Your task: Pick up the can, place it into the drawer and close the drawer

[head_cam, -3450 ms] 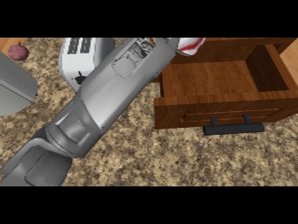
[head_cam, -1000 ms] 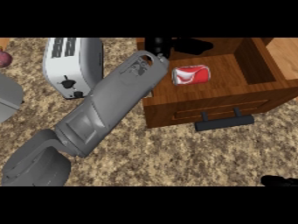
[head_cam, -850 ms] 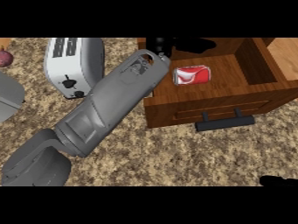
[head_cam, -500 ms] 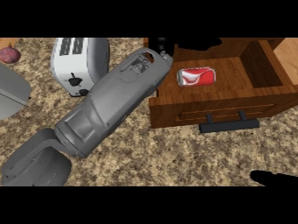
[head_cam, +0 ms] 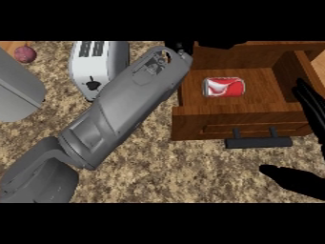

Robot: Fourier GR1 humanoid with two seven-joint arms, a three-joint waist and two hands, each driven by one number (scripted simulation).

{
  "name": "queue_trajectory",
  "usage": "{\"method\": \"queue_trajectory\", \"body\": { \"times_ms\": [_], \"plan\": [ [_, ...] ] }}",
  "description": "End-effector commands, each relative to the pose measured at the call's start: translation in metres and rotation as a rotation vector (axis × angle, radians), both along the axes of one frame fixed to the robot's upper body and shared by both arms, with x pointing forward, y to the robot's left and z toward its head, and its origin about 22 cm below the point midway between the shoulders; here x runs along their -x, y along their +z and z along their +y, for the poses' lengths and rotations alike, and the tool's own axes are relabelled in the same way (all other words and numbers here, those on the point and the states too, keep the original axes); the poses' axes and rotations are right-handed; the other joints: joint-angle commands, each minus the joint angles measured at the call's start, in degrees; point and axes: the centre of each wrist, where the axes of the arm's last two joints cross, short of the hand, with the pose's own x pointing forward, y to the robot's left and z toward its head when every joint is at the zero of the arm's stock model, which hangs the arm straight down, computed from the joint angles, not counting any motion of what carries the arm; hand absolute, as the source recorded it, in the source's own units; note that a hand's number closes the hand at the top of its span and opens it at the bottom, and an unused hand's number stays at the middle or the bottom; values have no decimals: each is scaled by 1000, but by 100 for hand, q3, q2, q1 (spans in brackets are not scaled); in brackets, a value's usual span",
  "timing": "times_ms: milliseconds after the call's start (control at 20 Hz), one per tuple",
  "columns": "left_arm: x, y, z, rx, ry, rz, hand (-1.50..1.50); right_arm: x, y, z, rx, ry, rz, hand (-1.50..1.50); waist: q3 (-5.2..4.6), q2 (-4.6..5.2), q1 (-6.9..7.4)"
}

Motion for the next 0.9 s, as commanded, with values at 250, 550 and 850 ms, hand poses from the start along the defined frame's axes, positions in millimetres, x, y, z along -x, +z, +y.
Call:
{"method": "queue_trajectory", "body": {
  "times_ms": [250,550,850],
  "plan": [
    [1,3,0,18,25,19,-150,-34,-63,24,273,-79,74,-150,0,-61,240],
    [7,8,26,15,10,34,-150,-55,-96,22,211,-174,38,-150,-1,-138,405],
    [5,25,65,23,6,43,-150,-94,-118,19,235,-213,77,-150,-1,-117,491]
  ]
}}
